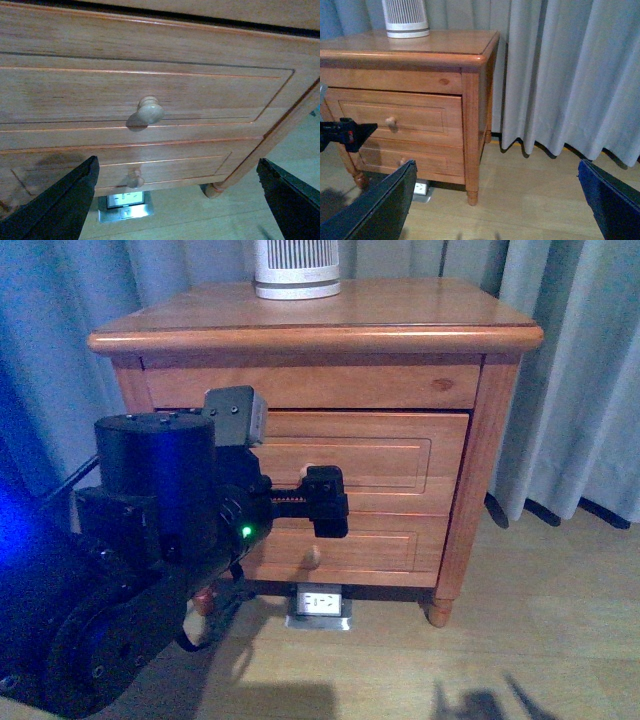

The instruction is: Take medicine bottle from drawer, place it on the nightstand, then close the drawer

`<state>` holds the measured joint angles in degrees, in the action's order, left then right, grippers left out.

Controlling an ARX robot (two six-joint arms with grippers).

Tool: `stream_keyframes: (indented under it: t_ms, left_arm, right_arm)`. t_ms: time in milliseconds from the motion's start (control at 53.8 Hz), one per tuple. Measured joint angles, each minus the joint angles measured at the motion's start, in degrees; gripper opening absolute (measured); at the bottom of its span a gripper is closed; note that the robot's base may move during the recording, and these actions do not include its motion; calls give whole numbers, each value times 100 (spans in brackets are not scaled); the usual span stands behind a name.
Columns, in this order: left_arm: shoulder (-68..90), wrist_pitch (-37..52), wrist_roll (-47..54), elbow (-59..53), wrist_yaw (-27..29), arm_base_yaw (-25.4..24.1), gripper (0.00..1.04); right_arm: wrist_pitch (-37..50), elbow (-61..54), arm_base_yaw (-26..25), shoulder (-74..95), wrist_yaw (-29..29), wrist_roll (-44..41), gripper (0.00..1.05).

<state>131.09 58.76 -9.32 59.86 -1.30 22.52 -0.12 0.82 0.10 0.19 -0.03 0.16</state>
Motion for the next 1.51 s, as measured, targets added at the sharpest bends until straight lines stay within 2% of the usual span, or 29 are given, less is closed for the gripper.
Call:
stream_keyframes:
  t_ms: [372, 576, 1115, 1506]
  left_arm:
    - [1062, -566, 302, 1735, 284, 35, 98]
    - [1462, -754, 481, 2319, 348, 111, 98]
    - [1803, -678, 1320, 2627, 953, -52, 98]
    - [2061, -1051, 1276, 3021, 1204, -17, 98]
  right_arm:
    - [0, 0, 0, 0, 0, -2, 98]
    - [0, 0, 0, 0, 0, 0, 98]
    - [0, 0, 0, 0, 0, 0, 98]
    - [0, 0, -2, 0, 0, 0, 98]
